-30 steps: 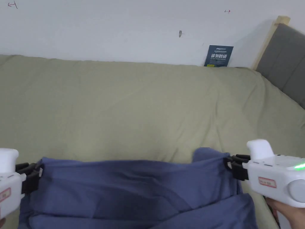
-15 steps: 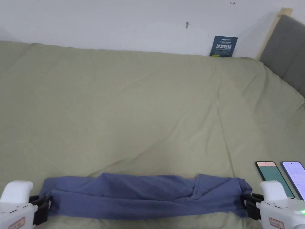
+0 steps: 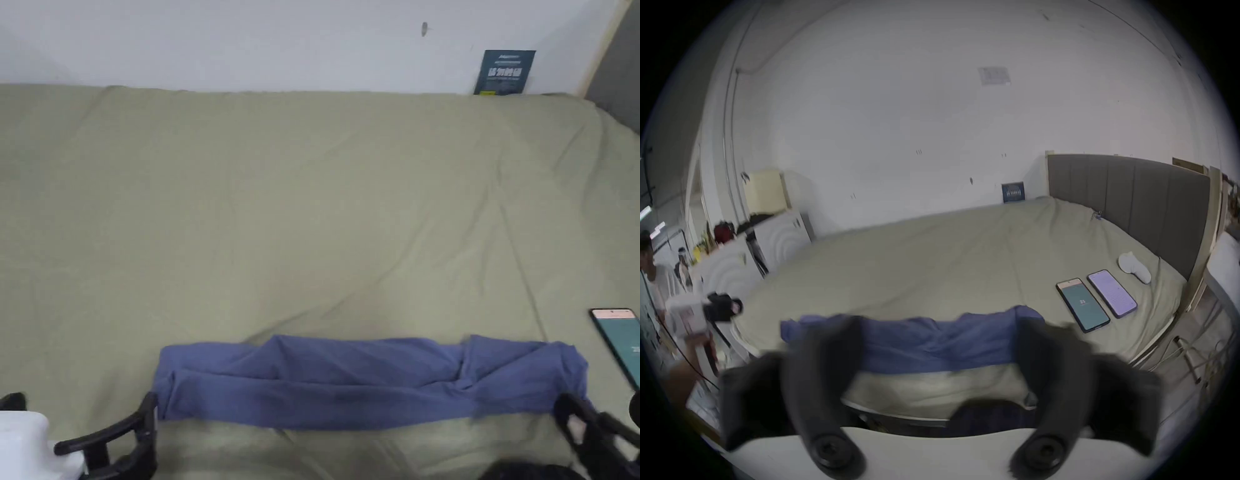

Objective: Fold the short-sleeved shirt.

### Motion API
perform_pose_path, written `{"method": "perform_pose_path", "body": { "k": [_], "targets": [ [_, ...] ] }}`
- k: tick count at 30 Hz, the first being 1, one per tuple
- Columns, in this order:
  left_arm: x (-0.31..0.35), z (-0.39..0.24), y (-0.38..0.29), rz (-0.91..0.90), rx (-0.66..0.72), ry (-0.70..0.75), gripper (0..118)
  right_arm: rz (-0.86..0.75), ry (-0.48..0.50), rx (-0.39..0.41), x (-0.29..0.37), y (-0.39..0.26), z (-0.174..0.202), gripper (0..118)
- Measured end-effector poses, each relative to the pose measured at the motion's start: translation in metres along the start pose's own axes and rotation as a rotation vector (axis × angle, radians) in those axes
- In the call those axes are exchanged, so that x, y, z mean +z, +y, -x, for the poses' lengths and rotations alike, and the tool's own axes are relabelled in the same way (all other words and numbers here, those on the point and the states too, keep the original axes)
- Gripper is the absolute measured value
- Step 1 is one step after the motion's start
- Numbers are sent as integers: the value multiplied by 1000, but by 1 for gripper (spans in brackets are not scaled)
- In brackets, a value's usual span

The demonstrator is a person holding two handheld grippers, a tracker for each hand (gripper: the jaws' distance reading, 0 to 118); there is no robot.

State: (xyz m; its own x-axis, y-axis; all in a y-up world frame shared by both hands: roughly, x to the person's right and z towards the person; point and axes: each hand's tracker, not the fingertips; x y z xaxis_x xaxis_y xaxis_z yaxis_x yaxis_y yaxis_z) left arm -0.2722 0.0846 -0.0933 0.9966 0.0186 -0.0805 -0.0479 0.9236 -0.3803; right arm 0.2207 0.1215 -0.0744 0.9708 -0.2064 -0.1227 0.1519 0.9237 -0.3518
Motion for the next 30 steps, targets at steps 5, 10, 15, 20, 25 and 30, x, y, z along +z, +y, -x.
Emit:
{"method": "perform_pose_path", "body": {
  "k": [5, 10, 15, 20, 25, 30],
  "targets": [
    [-8, 16, 24, 67, 37, -91, 0, -34, 13, 34, 17, 5, 31, 0],
    [-59, 55, 10, 243, 269, -250, 0, -42, -37, 62, 27, 4, 47, 0],
    [-147, 117, -24, 447, 669, -630, 118, 0, -29, 54, 36, 6, 50, 0],
    [-214, 128, -61, 614, 940, -725, 118, 26, -75, 72, 40, 12, 50, 0],
    [-261, 117, -80, 606, 1158, -991, 118, 44, -108, 53, 31, 21, 48, 0],
    [-284, 61, -68, 643, 973, -1032, 118, 65, -103, 11, 18, 19, 45, 0]
  ]
}}
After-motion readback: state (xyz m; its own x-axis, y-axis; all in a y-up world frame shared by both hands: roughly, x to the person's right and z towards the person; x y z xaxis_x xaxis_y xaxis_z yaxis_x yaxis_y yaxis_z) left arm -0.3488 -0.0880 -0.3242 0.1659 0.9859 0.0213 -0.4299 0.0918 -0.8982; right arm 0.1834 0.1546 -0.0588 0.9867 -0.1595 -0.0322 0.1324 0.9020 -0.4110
